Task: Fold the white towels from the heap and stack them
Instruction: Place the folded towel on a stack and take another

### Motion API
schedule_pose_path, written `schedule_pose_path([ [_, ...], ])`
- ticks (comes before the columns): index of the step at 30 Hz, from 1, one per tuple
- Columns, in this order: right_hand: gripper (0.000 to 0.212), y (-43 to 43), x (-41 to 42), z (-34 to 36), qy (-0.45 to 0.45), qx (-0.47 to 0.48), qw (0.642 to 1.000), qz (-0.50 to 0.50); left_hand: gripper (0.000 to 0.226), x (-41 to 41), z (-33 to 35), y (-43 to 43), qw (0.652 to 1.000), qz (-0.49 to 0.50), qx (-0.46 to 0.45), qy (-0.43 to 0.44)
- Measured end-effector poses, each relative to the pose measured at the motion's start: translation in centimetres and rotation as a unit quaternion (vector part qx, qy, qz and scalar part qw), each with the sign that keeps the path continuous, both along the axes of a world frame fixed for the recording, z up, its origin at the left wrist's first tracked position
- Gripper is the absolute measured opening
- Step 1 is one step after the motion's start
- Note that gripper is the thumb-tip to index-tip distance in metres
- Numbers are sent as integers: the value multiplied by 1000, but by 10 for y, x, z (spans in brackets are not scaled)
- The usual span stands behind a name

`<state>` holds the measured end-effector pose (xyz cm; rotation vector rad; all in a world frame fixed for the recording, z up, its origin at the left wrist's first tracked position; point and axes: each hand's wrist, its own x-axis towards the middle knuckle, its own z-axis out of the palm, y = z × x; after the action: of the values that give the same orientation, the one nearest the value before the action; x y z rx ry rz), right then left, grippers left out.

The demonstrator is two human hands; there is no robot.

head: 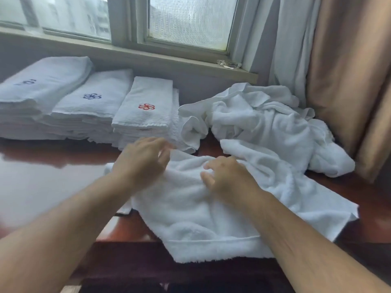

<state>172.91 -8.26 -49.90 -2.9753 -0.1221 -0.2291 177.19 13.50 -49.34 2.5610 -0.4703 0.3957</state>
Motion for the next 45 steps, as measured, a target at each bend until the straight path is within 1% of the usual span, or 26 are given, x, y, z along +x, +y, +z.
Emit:
schedule_pose_path([
  [1,38,10,1,-2,9,81,995,63,26,1,-3,17,997,45,-61,-28],
  [2,43,21,2,-5,36,118,986,110,24,2,-7,34,988,92,-116,-41],
  [4,52,40,8,-16,69,83,984,141,17,0,-17,68,969,181,-167,-5],
  [6,32,52,15,-23,20,69,988,138,22,-5,-26,98,962,221,-130,88],
  [8,26,55,21,-25,-21,148,980,135,39,-13,-34,115,967,178,-88,162],
  [11,22,50,29,-22,-28,330,940,81,51,-23,-30,114,960,116,-110,232],
  [13,23,45,33,-21,-10,393,918,53,48,-23,-25,100,959,99,-101,247],
  [15,28,40,35,-23,9,431,901,40,46,-21,-24,82,966,89,-91,226],
  [17,32,35,35,-25,13,459,888,33,41,-18,-29,65,971,80,-114,196],
  [19,33,31,35,-28,19,481,876,30,17,-13,-34,58,969,93,-147,174],
  [20,32,29,35,-29,18,483,875,29,3,-11,-34,58,964,111,-183,159],
  [22,30,27,34,-30,0,459,888,26,20,-4,-31,68,946,170,-262,82],
  [24,27,26,32,-32,-40,422,905,31,29,0,-20,87,917,217,-330,-61],
  [26,22,26,29,-35,-90,367,925,41,27,0,-7,104,894,245,-336,-164],
  [27,18,28,29,-36,-111,334,935,47,19,3,-4,113,890,270,-325,-171],
  [28,15,31,28,-37,-125,295,946,54,9,7,-2,120,892,303,-306,-138],
  [29,14,35,28,-39,-133,253,956,62,20,13,-2,125,896,336,-284,-68],
  [30,18,39,29,-41,-136,219,964,66,39,14,-3,125,900,349,-259,38],
  [32,23,44,29,-44,-146,189,968,74,72,6,-3,113,888,291,-253,250],
  [33,23,45,28,-45,-149,187,968,78,78,3,-6,104,884,238,-263,304],
  [35,18,45,29,-46,-134,189,969,83,68,0,-17,89,887,130,-314,314],
  [36,16,45,31,-46,-121,191,971,82,55,-1,-23,81,873,67,-365,317],
  [37,15,44,32,-46,-109,194,972,77,43,-3,-27,75,844,3,-421,332],
  [39,14,43,33,-46,-104,209,970,72,32,-10,-30,65,785,-88,-492,367],
  [42,15,42,31,-47,-113,229,964,76,36,-19,-31,57,759,-131,-521,368],
  [45,21,42,31,-47,-113,244,960,77,38,-23,-29,51,725,-141,-578,348],
])
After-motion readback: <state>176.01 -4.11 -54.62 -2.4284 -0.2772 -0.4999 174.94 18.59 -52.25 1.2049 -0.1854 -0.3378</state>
